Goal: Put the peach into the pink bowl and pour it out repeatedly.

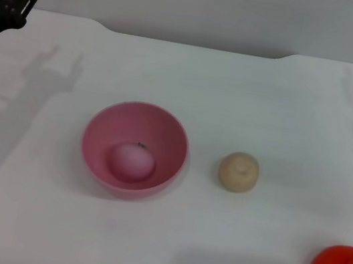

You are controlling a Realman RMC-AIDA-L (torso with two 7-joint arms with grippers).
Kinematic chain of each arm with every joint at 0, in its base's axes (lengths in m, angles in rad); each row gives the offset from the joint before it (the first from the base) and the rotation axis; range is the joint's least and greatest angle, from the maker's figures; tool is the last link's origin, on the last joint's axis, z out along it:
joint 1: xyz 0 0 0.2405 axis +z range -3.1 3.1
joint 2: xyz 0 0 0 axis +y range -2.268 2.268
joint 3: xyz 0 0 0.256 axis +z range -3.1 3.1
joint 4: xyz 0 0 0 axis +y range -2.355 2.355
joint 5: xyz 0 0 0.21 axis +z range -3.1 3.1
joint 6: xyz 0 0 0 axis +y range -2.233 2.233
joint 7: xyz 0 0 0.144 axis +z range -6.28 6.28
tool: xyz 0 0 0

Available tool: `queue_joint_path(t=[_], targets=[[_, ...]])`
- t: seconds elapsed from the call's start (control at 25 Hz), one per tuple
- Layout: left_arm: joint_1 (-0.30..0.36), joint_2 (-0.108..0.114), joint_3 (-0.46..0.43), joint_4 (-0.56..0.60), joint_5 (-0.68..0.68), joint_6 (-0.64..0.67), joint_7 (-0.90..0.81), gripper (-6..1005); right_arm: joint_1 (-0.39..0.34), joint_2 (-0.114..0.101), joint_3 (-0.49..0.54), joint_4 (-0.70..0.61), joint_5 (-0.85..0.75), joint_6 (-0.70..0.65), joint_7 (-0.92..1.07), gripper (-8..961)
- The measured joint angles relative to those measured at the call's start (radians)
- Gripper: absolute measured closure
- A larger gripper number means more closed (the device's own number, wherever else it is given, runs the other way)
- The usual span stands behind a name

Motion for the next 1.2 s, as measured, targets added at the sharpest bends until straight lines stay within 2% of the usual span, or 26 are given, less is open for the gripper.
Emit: queue_joint_path(t=[1.2], targets=[[-0.015, 0.003, 0.01, 0.0, 0.005, 0.029, 0.003, 454, 0.047, 0.002, 0.001, 0.028, 0.002, 0.007, 0.011, 335]])
